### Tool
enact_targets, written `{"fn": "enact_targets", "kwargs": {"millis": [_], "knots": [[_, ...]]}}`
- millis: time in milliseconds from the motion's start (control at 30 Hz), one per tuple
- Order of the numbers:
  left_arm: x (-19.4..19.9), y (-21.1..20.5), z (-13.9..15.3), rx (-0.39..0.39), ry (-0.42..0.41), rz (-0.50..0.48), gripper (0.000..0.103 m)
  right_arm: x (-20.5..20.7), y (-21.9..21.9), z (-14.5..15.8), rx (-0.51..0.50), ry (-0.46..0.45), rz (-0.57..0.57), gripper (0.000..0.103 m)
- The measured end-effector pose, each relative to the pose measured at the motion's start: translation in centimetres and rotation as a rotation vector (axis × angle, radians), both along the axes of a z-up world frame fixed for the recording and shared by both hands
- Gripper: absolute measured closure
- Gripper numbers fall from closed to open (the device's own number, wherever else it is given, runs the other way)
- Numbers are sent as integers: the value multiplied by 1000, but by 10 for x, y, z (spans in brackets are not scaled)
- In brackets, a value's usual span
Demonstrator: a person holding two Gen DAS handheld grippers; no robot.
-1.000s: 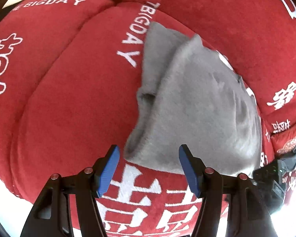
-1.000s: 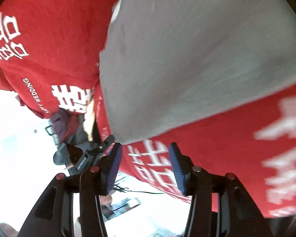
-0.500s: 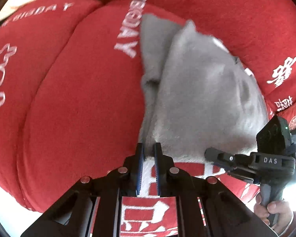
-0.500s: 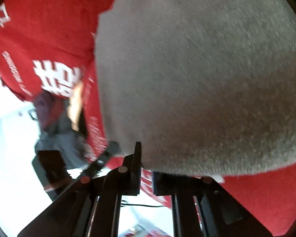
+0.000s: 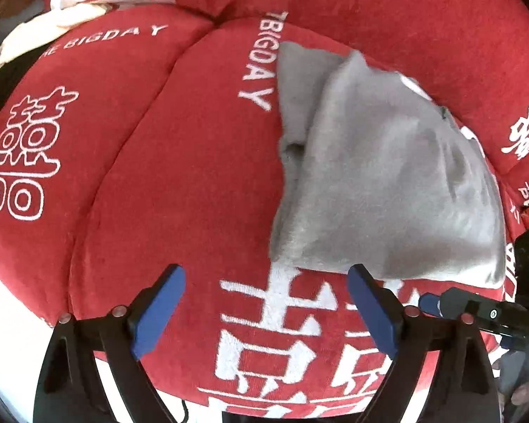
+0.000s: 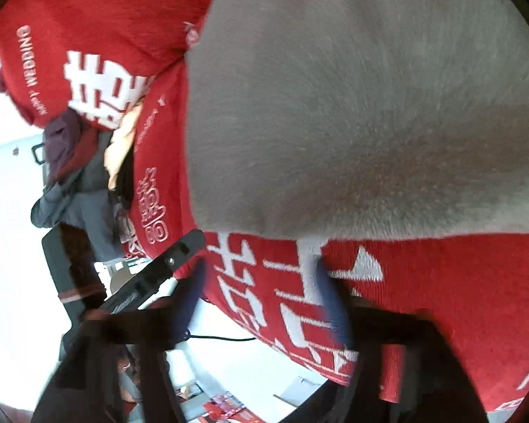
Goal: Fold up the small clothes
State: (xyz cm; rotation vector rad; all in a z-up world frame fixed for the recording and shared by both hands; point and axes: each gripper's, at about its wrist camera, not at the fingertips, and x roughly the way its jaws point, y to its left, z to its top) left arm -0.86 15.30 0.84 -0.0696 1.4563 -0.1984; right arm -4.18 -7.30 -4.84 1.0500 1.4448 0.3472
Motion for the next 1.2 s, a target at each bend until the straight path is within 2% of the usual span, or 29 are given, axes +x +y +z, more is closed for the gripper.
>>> {"fn": "enact_targets", "kwargs": {"millis": [133, 200, 333, 467, 500, 567, 900, 1200], "knots": [[0, -11, 12, 34, -8, 11, 10, -2, -10, 19, -30, -41, 35, 28], [1, -18, 15, 38, -7, -4, 10, -3, -17, 28, -58, -65, 46, 25], [-3, -38, 15, 36, 23, -41, 10, -3, -35, 51, -162, -107, 34, 21], [-6, -60, 18, 18, 42, -64, 10, -9, -61, 64, -256, -124, -9, 12], [-7, -66, 19, 18, 45, -68, 10, -12, -69, 64, -270, -120, -26, 6], [-8, -75, 19, 21, 55, -72, 10, -17, -82, 59, -290, -95, -53, 0], [-9, -111, 14, 30, 84, -84, 10, -45, -128, 41, -377, 35, -71, 0], [-10, -129, 7, 40, 107, -84, 10, -52, -151, 34, -395, 65, -65, 0]]}}
